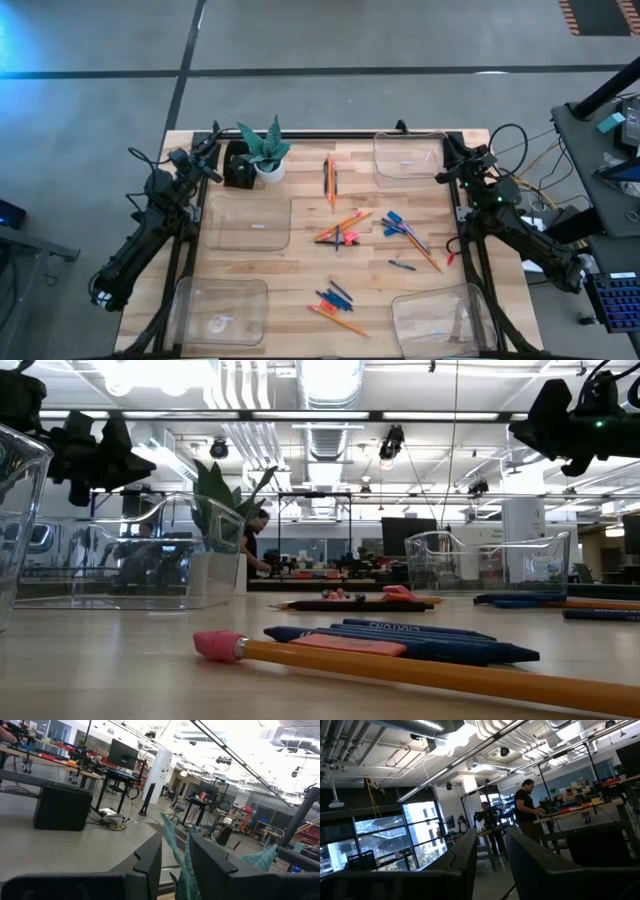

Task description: Sort crayons/erasers/pens/pencils in bins

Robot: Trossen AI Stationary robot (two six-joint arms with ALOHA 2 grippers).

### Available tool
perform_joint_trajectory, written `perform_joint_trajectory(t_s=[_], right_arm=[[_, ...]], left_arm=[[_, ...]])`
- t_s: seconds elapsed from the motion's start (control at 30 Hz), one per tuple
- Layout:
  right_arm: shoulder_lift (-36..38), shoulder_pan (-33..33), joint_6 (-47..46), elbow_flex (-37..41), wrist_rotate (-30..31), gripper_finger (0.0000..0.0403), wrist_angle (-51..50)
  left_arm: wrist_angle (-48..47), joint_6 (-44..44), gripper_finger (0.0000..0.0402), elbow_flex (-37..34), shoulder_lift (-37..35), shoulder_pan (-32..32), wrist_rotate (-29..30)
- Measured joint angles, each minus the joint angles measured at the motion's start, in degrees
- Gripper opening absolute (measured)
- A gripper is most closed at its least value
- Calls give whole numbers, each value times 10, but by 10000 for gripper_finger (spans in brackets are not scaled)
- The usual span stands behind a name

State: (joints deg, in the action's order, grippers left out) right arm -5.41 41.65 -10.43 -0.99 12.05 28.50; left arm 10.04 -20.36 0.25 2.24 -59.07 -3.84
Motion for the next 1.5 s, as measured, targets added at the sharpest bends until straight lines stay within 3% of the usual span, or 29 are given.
perform_joint_trajectory(t_s=[1.17,1.23,1.4,1.5], right_arm=[[0,0,0,0,0,95,0],[0,0,0,0,0,95,0],[0,0,0,0,0,95,0],[0,0,0,0,0,95,0]], left_arm=[[0,1,86,0,0,0,0],[4,30,86,0,0,0,0],[32,232,86,0,0,-1,1],[32,297,86,0,0,-1,1]])
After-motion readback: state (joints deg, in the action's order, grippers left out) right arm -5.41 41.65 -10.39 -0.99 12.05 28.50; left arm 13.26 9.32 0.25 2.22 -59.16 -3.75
